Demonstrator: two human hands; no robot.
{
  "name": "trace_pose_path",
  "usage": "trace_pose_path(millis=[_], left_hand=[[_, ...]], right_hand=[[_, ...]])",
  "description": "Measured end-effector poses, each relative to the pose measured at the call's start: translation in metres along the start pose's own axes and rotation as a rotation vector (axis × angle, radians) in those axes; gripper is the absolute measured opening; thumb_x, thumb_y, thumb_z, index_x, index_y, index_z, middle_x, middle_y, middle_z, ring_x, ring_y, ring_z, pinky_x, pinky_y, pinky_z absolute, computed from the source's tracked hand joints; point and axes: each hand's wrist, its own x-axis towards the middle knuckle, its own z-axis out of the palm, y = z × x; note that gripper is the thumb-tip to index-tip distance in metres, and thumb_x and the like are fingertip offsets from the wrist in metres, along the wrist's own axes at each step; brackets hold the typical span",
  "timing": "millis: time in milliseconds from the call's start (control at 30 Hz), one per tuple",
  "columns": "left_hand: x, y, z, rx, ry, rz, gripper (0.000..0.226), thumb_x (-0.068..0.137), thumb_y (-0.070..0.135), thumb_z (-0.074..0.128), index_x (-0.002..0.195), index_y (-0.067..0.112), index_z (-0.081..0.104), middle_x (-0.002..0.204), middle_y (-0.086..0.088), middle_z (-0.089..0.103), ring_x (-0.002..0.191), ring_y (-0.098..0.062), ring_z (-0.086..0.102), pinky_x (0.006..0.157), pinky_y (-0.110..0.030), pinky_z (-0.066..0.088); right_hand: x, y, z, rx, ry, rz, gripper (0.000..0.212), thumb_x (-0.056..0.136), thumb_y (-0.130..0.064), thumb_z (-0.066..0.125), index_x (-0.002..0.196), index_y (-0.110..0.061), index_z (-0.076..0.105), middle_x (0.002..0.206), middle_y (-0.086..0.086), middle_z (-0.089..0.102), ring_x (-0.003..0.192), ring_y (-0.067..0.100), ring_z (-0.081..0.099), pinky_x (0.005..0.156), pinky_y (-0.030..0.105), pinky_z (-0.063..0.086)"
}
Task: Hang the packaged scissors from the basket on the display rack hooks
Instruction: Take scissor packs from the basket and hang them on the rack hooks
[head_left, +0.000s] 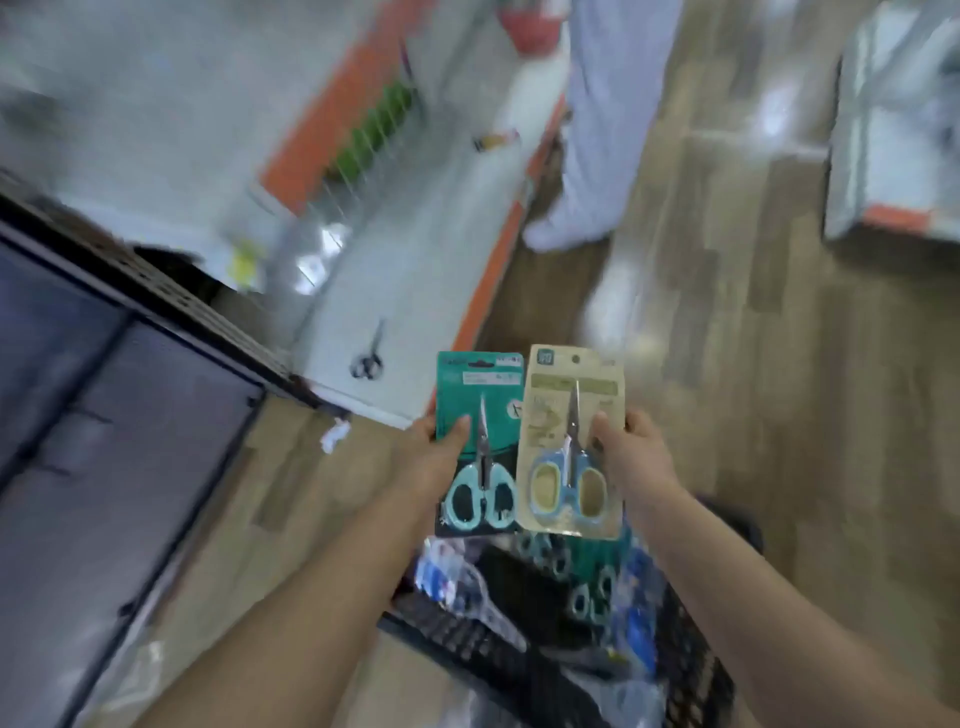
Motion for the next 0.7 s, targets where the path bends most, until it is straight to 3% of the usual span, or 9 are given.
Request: trace_pose_path(millis=[133, 267, 367, 400, 500, 600, 700], left_hand=[[-0.086, 0.139, -0.073, -0.052, 0.146, 0.225, 0.011, 0.095, 0.019, 0.055, 0.091, 0.009, 0.059, 0.085, -0.004, 0.065, 0.064, -0.012, 0.060, 0.053, -0.017, 0.052], [-0.190, 0.232, -0.142, -0.185, 0.302, 0.405, 0.012, 0.095, 0.022, 0.055, 0.098, 0.011, 0.061, 0.089, -0.001, 0.064, 0.073, -0.014, 0.061, 0.060, -0.018, 0.051], [-0.261, 0.264, -0.188, -0.333, 0.394, 0.479, 0.020, 0.093, 0.023, 0.058, 0.104, 0.007, 0.064, 0.098, -0.008, 0.068, 0.089, -0.026, 0.064, 0.084, -0.039, 0.054], [-0.283, 0.267, -0.204, -0.377, 0.419, 0.497, 0.019, 0.092, 0.024, 0.059, 0.102, 0.009, 0.064, 0.101, -0.011, 0.069, 0.093, -0.029, 0.065, 0.088, -0.046, 0.053], [-0.338, 0.247, -0.247, -0.473, 0.513, 0.518, 0.013, 0.091, 0.024, 0.060, 0.091, 0.012, 0.064, 0.100, -0.015, 0.070, 0.093, -0.034, 0.066, 0.086, -0.053, 0.052], [-0.379, 0.198, -0.278, -0.539, 0.636, 0.463, 0.011, 0.092, 0.022, 0.059, 0.087, 0.013, 0.062, 0.102, -0.016, 0.069, 0.096, -0.035, 0.066, 0.087, -0.052, 0.052], [-0.404, 0.139, -0.300, -0.620, 0.724, 0.379, 0.010, 0.093, 0.021, 0.058, 0.084, 0.015, 0.059, 0.100, -0.014, 0.069, 0.093, -0.034, 0.066, 0.087, -0.048, 0.053]], right_hand=[[-0.086, -0.157, 0.010, 0.014, -0.139, -0.284, 0.019, 0.095, -0.014, 0.049, 0.110, -0.005, 0.056, 0.110, 0.017, 0.064, 0.101, 0.034, 0.061, 0.093, 0.048, 0.048], [-0.191, -0.282, 0.026, -0.002, -0.338, -0.545, 0.015, 0.094, -0.015, 0.051, 0.106, -0.013, 0.059, 0.110, 0.013, 0.066, 0.100, 0.030, 0.061, 0.095, 0.049, 0.047], [-0.274, -0.332, 0.039, -0.011, -0.440, -0.687, 0.016, 0.095, -0.019, 0.051, 0.107, -0.014, 0.061, 0.102, 0.003, 0.067, 0.090, 0.019, 0.062, 0.085, 0.032, 0.049], [-0.299, -0.340, 0.043, -0.024, -0.490, -0.729, 0.015, 0.095, -0.021, 0.051, 0.104, -0.015, 0.061, 0.099, 0.002, 0.068, 0.087, 0.018, 0.062, 0.082, 0.030, 0.049], [-0.363, -0.340, 0.063, -0.098, -0.642, -0.763, 0.021, 0.089, -0.030, 0.054, 0.102, -0.016, 0.064, 0.100, 0.007, 0.070, 0.092, 0.029, 0.065, 0.088, 0.046, 0.052], [-0.409, -0.311, 0.083, -0.145, -0.707, -0.848, 0.013, 0.095, -0.018, 0.052, 0.097, -0.010, 0.062, 0.094, 0.006, 0.065, 0.082, 0.020, 0.060, 0.076, 0.031, 0.049], [-0.427, -0.266, 0.104, -0.249, -0.808, -0.841, 0.016, 0.094, -0.017, 0.051, 0.103, -0.010, 0.062, 0.102, 0.007, 0.067, 0.091, 0.022, 0.064, 0.085, 0.035, 0.050]])
